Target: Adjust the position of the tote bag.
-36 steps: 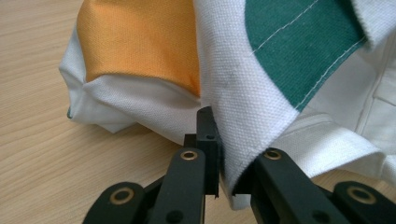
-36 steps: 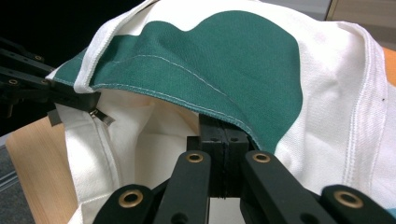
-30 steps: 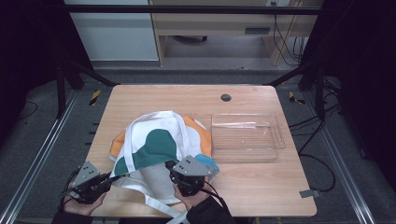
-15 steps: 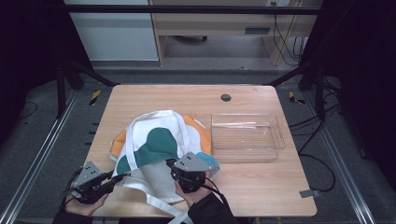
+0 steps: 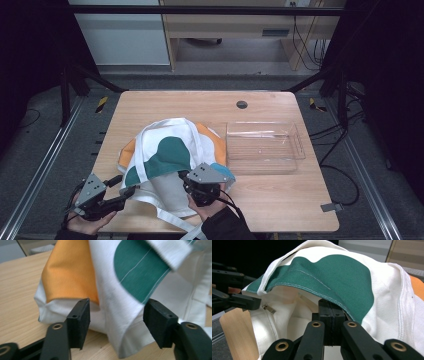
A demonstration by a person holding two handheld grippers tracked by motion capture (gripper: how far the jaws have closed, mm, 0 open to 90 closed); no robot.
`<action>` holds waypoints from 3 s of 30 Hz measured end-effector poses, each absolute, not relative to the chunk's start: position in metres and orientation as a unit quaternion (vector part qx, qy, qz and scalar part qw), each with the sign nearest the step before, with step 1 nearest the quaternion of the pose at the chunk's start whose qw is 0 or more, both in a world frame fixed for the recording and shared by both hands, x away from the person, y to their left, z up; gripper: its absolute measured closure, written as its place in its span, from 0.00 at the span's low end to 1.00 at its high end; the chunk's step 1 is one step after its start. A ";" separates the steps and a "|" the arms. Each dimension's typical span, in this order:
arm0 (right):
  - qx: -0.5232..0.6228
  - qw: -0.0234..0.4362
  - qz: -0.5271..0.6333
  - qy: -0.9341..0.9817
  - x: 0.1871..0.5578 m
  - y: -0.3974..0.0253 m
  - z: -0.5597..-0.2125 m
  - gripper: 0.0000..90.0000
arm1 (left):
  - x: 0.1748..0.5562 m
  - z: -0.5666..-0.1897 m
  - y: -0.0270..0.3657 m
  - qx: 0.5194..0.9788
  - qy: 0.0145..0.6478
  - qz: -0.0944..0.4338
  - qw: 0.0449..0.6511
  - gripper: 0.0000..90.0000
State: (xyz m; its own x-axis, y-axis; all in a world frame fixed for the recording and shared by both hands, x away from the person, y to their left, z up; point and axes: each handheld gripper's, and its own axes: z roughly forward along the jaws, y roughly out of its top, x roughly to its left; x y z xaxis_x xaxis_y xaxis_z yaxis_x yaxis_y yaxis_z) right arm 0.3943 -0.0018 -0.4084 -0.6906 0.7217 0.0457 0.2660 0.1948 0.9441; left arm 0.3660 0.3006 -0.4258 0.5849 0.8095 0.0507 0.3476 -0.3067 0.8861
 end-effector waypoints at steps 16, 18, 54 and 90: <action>0.334 0.211 0.540 0.744 0.395 -0.001 -0.406 1.00 | 0.359 -0.399 0.281 0.765 0.360 0.275 0.458 0.27; 0.333 0.210 0.540 0.744 0.395 -0.001 -0.406 1.00 | 0.359 -0.395 0.279 0.764 0.359 0.277 0.460 0.26; 0.331 0.213 0.542 0.742 0.399 -0.001 -0.397 1.00 | 0.383 -0.373 0.208 0.805 0.305 0.296 0.414 0.37; 0.292 0.186 0.510 0.787 0.388 -0.006 -0.412 0.98 | 0.388 -0.392 0.215 0.779 0.365 0.281 0.426 0.98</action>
